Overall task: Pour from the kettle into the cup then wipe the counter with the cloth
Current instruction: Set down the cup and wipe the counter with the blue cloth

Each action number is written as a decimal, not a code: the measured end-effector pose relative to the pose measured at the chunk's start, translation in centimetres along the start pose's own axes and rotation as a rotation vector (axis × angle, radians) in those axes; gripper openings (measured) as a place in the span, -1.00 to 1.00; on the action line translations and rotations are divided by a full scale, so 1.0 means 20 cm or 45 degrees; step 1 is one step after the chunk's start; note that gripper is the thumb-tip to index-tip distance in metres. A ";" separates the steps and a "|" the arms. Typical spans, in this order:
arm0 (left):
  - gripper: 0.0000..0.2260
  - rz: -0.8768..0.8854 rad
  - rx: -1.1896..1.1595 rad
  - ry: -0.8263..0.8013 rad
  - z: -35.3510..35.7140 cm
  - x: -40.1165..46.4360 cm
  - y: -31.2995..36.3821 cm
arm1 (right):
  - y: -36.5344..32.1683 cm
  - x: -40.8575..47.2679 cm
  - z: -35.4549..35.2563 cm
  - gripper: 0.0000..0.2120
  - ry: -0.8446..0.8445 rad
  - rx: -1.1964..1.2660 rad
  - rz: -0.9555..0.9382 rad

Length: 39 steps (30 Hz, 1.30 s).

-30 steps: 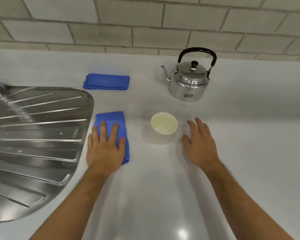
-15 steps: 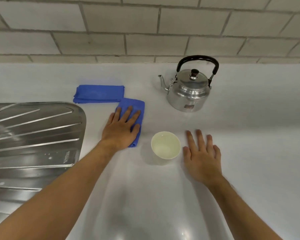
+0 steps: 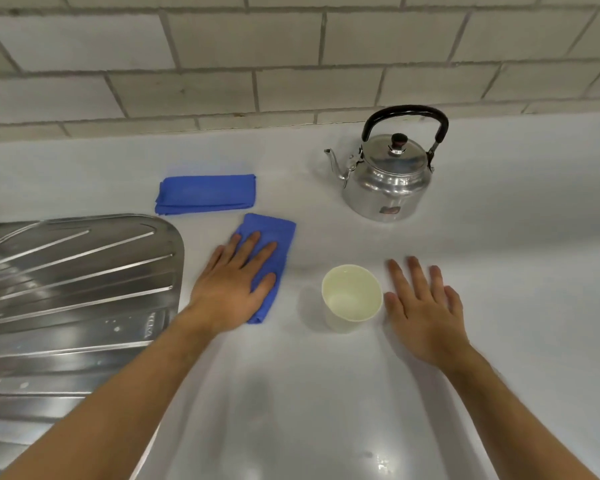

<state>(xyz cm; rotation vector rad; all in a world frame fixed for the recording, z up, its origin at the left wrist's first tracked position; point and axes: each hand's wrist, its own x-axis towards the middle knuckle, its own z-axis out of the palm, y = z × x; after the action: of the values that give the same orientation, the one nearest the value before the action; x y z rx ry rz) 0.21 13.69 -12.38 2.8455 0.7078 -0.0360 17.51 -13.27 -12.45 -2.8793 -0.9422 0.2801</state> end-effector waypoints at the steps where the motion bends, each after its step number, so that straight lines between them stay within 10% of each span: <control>1: -0.46 -0.021 -0.003 -0.003 0.00 0.05 0.00 | 0.00 0.00 0.00 -0.46 0.015 0.002 0.006; 21: -0.52 1.130 0.299 -0.003 0.05 0.59 0.36 | 0.01 0.00 0.03 -0.40 0.099 -0.030 0.011; 39: -0.47 -0.031 0.018 -0.005 0.00 -0.14 -0.05 | 0.02 0.02 0.00 -0.48 -0.032 0.024 0.019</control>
<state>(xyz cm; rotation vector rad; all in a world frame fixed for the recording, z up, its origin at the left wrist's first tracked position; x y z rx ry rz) -2.68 13.33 -12.30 2.8493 0.7441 -0.0508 18.10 -13.27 -12.49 -2.8730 -0.9177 0.3255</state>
